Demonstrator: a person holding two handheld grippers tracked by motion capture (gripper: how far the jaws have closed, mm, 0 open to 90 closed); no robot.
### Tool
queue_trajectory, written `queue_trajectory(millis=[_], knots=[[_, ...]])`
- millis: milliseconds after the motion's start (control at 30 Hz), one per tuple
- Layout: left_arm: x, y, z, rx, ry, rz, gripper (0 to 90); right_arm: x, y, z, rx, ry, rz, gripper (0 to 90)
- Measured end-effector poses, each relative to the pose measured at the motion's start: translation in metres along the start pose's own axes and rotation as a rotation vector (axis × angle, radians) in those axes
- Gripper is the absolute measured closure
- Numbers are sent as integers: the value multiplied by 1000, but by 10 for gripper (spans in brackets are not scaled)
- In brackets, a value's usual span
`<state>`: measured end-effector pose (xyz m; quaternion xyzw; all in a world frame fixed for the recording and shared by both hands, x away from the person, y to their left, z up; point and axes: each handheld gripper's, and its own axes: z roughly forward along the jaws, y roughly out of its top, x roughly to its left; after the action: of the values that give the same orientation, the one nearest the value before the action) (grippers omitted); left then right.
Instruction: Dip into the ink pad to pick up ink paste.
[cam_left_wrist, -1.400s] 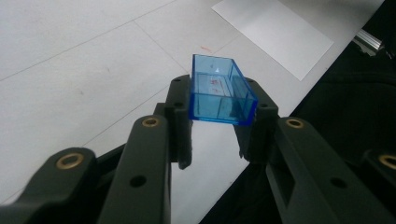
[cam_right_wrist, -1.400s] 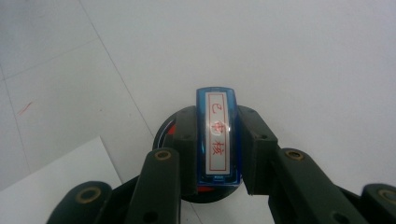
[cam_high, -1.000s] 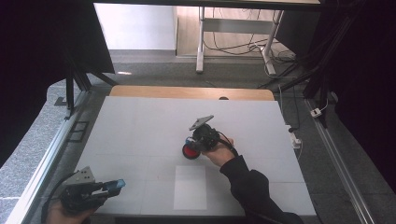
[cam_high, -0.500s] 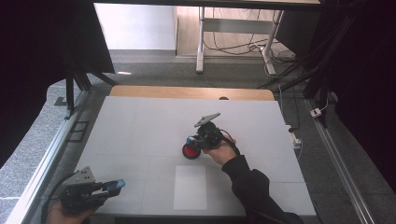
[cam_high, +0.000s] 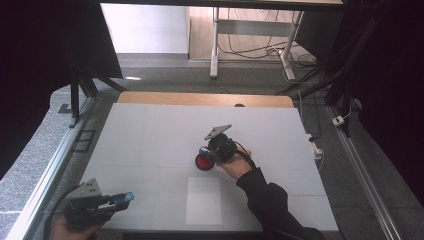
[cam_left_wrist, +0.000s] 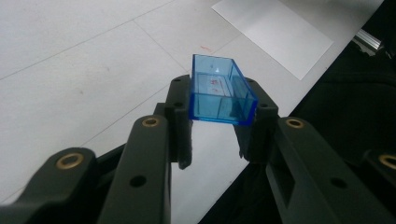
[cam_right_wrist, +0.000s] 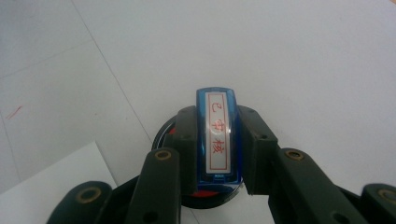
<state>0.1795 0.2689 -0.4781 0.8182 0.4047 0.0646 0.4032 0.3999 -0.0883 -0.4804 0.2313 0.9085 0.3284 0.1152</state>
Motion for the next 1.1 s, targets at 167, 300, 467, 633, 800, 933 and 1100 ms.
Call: queue_trajectory(millis=[167, 300, 467, 633, 800, 933, 1100], knots=[[0, 0, 0, -1, 0, 0, 686, -1, 0, -2, -10, 8, 3, 716], [0, 0, 0, -2, 0, 0, 685, 0, 3, -8, -28, 18, 9, 715], [0, 0, 0, -3, 1, -1, 685, 2, 6, -12, -46, 35, 14, 715], [0, 0, 0, -3, -1, -2, 686, 4, 7, -11, -37, 54, 18, 715], [0, 0, 0, -3, -1, -2, 686, 5, 5, -8, -18, 57, 15, 715], [0, 0, 0, -3, 1, -2, 686, 5, 4, -5, -7, 58, 19, 715], [0, 0, 0, -3, -1, -4, 685, 4, 3, -2, 3, 62, 16, 715]])
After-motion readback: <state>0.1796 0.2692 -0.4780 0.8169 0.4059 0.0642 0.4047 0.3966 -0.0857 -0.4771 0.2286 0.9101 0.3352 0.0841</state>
